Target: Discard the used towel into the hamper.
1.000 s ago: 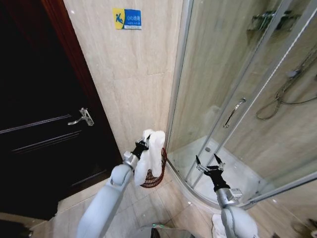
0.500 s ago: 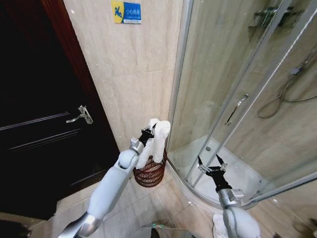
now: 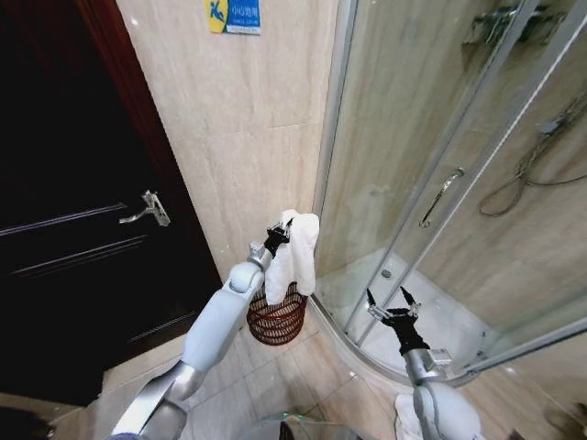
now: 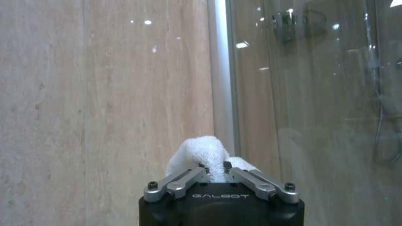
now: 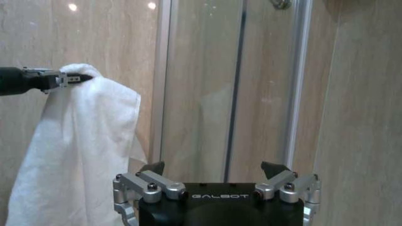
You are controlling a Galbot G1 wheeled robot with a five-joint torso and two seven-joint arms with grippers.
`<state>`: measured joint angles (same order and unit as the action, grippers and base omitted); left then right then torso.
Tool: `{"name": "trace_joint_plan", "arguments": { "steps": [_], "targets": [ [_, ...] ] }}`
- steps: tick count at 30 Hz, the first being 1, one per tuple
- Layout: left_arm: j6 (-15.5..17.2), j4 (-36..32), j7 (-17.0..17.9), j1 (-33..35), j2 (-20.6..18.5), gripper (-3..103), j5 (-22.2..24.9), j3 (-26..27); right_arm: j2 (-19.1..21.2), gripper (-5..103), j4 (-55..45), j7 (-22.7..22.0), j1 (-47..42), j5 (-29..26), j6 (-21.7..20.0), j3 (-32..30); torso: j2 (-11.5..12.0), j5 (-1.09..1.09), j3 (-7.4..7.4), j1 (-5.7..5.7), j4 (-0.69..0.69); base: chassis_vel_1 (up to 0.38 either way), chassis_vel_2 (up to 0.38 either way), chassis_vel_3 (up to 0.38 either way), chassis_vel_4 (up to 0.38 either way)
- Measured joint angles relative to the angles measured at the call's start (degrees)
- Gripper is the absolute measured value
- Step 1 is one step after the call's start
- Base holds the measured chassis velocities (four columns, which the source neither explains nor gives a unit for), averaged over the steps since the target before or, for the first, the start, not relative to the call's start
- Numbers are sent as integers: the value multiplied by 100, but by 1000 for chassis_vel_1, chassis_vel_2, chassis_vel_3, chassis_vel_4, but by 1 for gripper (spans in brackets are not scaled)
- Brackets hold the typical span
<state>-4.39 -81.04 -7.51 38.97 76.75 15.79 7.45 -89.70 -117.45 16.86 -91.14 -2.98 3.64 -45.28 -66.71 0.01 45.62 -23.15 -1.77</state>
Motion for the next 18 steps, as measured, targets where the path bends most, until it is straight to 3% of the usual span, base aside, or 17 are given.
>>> {"name": "trace_joint_plan", "arguments": {
  "steps": [18],
  "targets": [
    [-396,708,-90,156,78,2,-430,226,28,100,110,-1,72,-22,3,22,323,-1,-176,147,-1,0,0,0,0]
  ]
}}
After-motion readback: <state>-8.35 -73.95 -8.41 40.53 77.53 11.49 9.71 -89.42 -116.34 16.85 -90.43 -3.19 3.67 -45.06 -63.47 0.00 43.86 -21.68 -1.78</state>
